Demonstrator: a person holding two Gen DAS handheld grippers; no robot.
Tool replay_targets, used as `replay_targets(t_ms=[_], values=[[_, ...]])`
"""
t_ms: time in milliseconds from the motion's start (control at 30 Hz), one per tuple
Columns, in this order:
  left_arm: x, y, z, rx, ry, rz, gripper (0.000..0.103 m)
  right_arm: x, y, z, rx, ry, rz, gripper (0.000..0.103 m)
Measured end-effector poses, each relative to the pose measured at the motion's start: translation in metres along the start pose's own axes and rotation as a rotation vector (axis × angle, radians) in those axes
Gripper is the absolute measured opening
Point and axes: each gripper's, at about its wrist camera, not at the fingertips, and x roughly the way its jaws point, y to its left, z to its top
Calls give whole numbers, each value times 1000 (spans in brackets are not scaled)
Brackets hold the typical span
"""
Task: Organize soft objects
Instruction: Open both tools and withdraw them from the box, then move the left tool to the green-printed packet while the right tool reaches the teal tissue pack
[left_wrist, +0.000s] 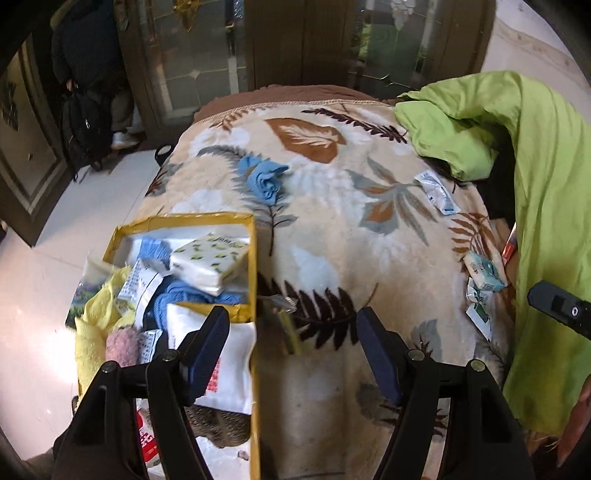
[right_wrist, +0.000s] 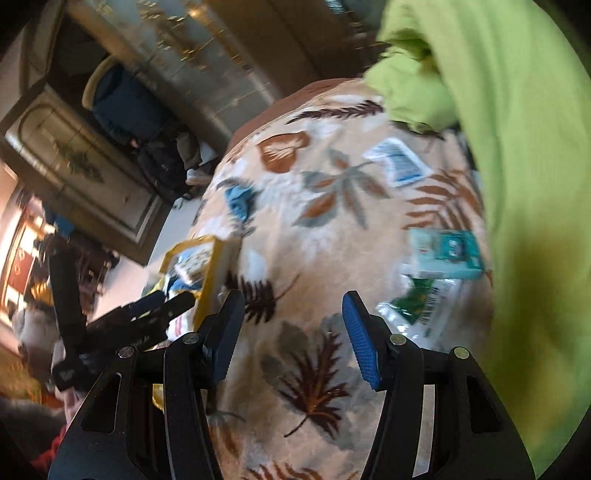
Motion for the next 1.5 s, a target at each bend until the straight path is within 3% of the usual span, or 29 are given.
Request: replay_targets(t_ms=[167,1100,1367,1500], values=[[-2,-12,-1,39,-42,27,71,5,-9,1,29,3,2,55],[40,-38,-2,80,19,39,72,7,-35,19,109,-30,-85,55],[52,-54,7,75,62,-58,72,11,-54,52,130,-59,-183,55],[62,-68,11,69,130,-151,74,37,-60,81,73,7,-202,55]])
